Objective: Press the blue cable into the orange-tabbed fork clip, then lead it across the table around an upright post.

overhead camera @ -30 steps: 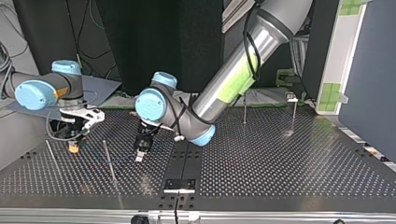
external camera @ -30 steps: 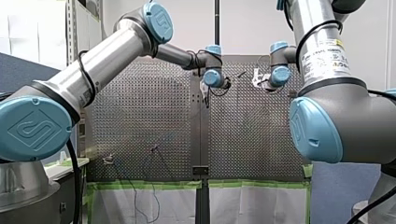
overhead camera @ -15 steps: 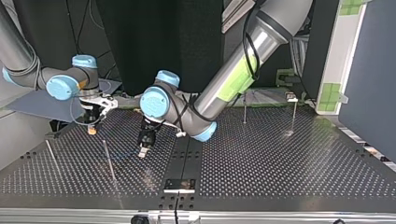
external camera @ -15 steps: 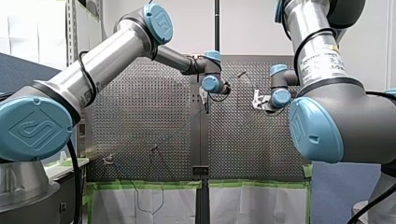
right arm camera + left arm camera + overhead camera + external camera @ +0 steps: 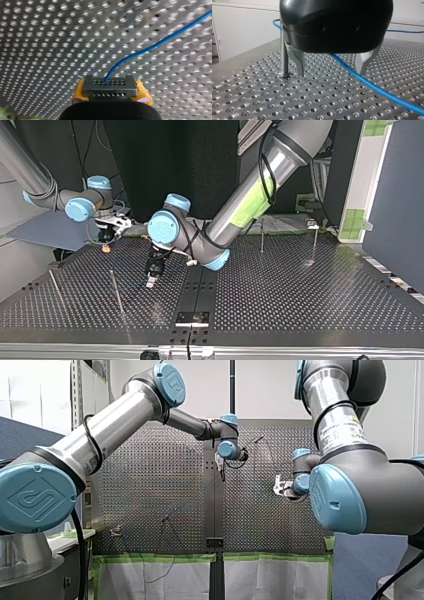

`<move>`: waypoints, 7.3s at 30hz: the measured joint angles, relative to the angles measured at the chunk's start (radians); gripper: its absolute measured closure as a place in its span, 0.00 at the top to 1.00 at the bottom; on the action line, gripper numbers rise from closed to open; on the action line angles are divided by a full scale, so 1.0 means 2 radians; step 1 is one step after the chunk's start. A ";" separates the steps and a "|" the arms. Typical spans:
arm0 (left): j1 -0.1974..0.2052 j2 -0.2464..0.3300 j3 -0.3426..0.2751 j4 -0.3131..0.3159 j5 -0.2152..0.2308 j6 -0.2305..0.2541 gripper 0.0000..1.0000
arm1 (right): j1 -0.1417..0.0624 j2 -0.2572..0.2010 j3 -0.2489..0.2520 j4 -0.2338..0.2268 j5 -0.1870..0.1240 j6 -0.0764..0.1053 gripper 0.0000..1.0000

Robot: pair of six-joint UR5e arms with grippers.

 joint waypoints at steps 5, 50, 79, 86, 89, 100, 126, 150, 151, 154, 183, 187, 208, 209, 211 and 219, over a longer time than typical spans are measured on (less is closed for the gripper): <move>-0.001 0.000 0.000 0.000 0.000 0.000 1.00 | -0.002 0.023 0.000 -0.014 0.001 0.000 0.00; 0.000 0.000 0.002 0.001 0.000 0.000 1.00 | -0.052 0.169 0.014 -0.135 0.038 0.014 0.00; 0.001 0.000 0.003 -0.001 0.000 0.000 1.00 | -0.079 0.229 -0.010 -0.152 0.043 0.020 0.00; 0.000 0.000 0.003 -0.002 0.000 0.000 1.00 | -0.082 0.253 -0.031 -0.148 0.046 0.020 0.00; 0.000 0.000 0.003 -0.003 0.000 0.000 1.00 | -0.083 0.261 -0.037 -0.148 0.050 0.020 0.00; 0.001 0.000 0.004 -0.003 0.000 0.000 1.00 | -0.083 0.264 -0.054 -0.146 0.052 0.015 0.00; 0.000 0.001 0.005 -0.027 0.002 -0.030 1.00 | -0.084 0.264 -0.079 -0.143 0.049 0.015 0.00; -0.004 0.007 0.002 -0.112 -0.045 -0.128 1.00 | -0.082 0.265 -0.079 -0.140 0.048 0.018 0.00; -0.004 0.007 0.001 -0.117 -0.047 -0.133 1.00 | -0.081 0.265 -0.079 -0.141 0.048 0.018 0.00; -0.004 0.007 0.000 -0.126 -0.051 -0.141 1.00 | -0.080 0.265 -0.079 -0.141 0.048 0.018 0.00; 0.003 0.016 -0.035 -0.120 -0.130 -0.192 1.00 | -0.081 0.272 -0.079 -0.144 0.036 0.026 0.00; 0.003 0.018 -0.039 -0.120 -0.131 -0.192 1.00 | -0.082 0.276 -0.079 -0.146 0.035 0.027 0.00; 0.001 0.101 -0.125 -0.053 -0.067 -0.169 1.00 | -0.082 0.277 -0.080 -0.145 0.034 0.022 0.00; -0.001 0.105 -0.129 -0.055 -0.064 -0.165 1.00 | -0.081 0.277 -0.080 -0.145 0.033 0.022 0.00; -0.006 0.114 -0.138 -0.061 -0.057 -0.156 1.00 | -0.081 0.277 -0.080 -0.144 0.033 0.021 0.00; -0.021 0.145 -0.169 -0.085 -0.032 -0.125 1.00 | -0.080 0.277 -0.082 -0.140 0.031 0.003 0.00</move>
